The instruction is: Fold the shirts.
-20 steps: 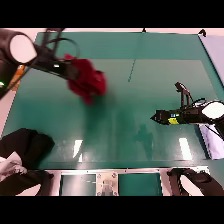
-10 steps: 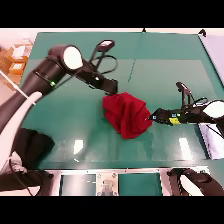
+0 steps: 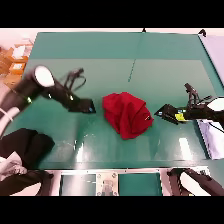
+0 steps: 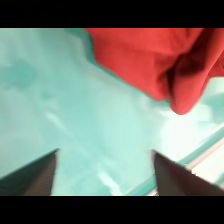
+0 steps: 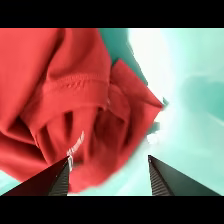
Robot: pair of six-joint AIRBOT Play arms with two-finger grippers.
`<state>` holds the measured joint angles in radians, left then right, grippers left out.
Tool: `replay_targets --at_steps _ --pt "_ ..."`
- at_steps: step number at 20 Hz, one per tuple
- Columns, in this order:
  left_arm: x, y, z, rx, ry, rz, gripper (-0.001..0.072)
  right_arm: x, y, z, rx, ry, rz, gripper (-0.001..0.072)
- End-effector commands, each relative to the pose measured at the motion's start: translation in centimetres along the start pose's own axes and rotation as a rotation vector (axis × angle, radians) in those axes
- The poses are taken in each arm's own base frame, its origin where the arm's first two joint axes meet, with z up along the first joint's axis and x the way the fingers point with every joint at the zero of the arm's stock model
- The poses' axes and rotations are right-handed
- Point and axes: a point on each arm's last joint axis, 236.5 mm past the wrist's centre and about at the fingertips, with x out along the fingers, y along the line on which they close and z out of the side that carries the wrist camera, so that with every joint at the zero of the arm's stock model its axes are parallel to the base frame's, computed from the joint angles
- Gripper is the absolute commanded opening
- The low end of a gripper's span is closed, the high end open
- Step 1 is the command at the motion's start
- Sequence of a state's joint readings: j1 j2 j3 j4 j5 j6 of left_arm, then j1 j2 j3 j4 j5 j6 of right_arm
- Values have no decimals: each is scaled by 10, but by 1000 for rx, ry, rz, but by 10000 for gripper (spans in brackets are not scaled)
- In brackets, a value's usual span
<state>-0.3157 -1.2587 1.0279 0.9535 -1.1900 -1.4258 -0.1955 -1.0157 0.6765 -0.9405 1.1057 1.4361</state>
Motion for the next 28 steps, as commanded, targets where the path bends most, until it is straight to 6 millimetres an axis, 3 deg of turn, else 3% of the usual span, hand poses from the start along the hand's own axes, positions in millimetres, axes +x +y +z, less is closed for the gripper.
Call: replay_targets --at_steps 1,8,9,11,12,13,14,18,19,20,21,22,25,28 --pt "47 10 -5 -219 -163 -158 720 30 18 7 65 56 162 545" --pt "86 15 15 -321 -232 -304 720 84 59 29 109 126 352 545" --pt "89 13 16 -336 -229 -327 684 90 65 32 90 137 354 545" --pt "90 9 25 -345 -257 -371 531 98 78 38 53 151 359 545" --pt "87 6 32 -353 -287 -393 533 101 84 40 36 157 362 544" --pt "84 4 39 -344 -316 -408 533 103 89 40 22 162 365 498" --pt "86 1 42 -338 -334 -405 533 104 92 41 11 163 368 389" --pt "122 -20 20 -273 -281 -336 531 102 94 40 8 171 375 348" --pt "126 -25 16 -263 -267 -337 408 101 94 40 8 172 376 283" --pt "127 -26 17 -251 -267 -336 126 101 94 40 8 172 376 194" --pt "124 -27 21 -239 -277 -339 22 101 94 40 8 171 376 123" --pt "121 -27 27 -234 -288 -341 22 100 94 41 6 169 378 29" --pt "103 -27 44 -170 -309 -332 21 88 101 47 -11 174 407 18" --pt "80 -15 26 -104 -201 -318 24 80 101 48 -9 193 425 19"
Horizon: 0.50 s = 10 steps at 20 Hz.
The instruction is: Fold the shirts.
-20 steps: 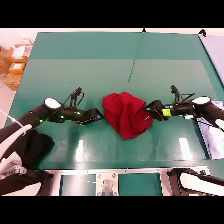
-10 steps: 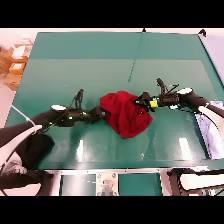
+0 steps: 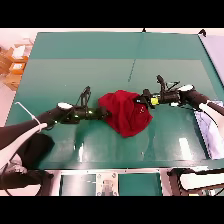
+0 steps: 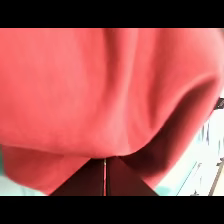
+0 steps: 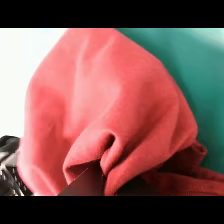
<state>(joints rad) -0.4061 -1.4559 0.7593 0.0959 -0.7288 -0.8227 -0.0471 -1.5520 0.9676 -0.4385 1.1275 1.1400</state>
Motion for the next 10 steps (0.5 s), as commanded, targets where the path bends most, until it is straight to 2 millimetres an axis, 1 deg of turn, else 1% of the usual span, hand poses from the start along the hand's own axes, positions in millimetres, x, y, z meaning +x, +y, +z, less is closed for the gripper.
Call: replay_targets --at_steps 1,2,3,4,5,6,8,10 --pt "-34 8 -13 37 139 23 171 -7 3 -2 -1 21 13 19" --pt "-46 17 -19 7 178 46 545 -7 3 -2 -2 21 12 18" --pt "-52 32 -29 -50 224 94 604 -7 3 -2 -2 20 13 18" --pt "-52 40 -41 -71 255 126 603 -7 3 -2 -3 20 13 19" --pt "-44 42 -53 -73 269 134 603 -7 3 -1 -3 20 13 19" --pt "-30 40 -64 -69 273 141 603 -7 3 -1 -2 18 13 18" --pt "0 32 -78 -56 263 150 603 -7 2 0 -3 15 11 19" --pt "29 21 -83 -98 213 132 603 -7 2 0 -6 15 11 19"
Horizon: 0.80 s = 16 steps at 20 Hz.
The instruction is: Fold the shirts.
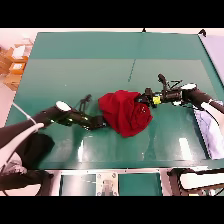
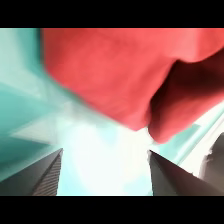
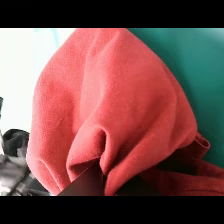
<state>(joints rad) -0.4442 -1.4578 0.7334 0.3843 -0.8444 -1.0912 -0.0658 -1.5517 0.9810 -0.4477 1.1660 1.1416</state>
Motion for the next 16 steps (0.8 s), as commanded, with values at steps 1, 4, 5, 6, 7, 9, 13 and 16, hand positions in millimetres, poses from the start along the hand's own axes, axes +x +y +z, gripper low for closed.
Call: replay_targets --at_steps 1,4,5,6,7,9,13,16 --pt "39 -10 1 -64 -77 -2 603 -1 0 0 -3 0 1 18" --pt "41 -30 19 -73 -149 -79 371 -1 0 0 -4 0 0 19" --pt "40 -35 23 -50 -153 -83 229 -1 0 0 -4 0 0 18" --pt "40 -39 24 -36 -151 -89 77 -1 0 0 -4 1 1 18" --pt "38 -43 24 -10 -138 -94 23 -2 0 1 -8 -2 4 18" --pt "25 -48 24 13 -92 -118 21 -16 4 5 -13 1 29 17" --pt "-74 -20 46 111 -118 64 21 -98 37 31 -69 -44 117 18" --pt "-199 -11 72 175 -318 284 21 -161 66 46 -132 -156 115 18"
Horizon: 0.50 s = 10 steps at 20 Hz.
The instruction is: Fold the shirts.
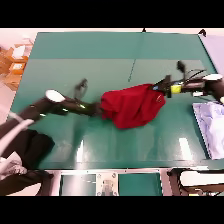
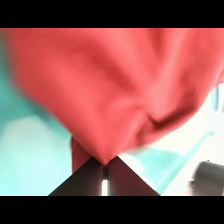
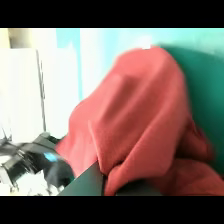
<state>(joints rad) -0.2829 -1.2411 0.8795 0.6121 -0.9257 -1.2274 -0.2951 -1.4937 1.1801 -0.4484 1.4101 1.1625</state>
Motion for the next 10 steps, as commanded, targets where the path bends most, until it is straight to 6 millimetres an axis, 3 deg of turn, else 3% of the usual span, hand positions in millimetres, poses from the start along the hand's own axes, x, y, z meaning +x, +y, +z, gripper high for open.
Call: replay_targets --at_steps 1,3,5,8,10 --pt "-126 24 38 93 -166 279 21 -62 44 15 -86 -77 12 18" --pt "-193 -25 67 199 -330 278 21 -84 88 14 -208 -110 10 18" --pt "-245 -86 82 334 -452 257 21 -109 156 4 -382 -159 51 18" --pt "-323 -172 88 524 -628 247 21 -155 260 -29 -704 -291 12 18" --pt "-371 -216 83 628 -749 266 21 -177 314 -62 -889 -372 -31 18"
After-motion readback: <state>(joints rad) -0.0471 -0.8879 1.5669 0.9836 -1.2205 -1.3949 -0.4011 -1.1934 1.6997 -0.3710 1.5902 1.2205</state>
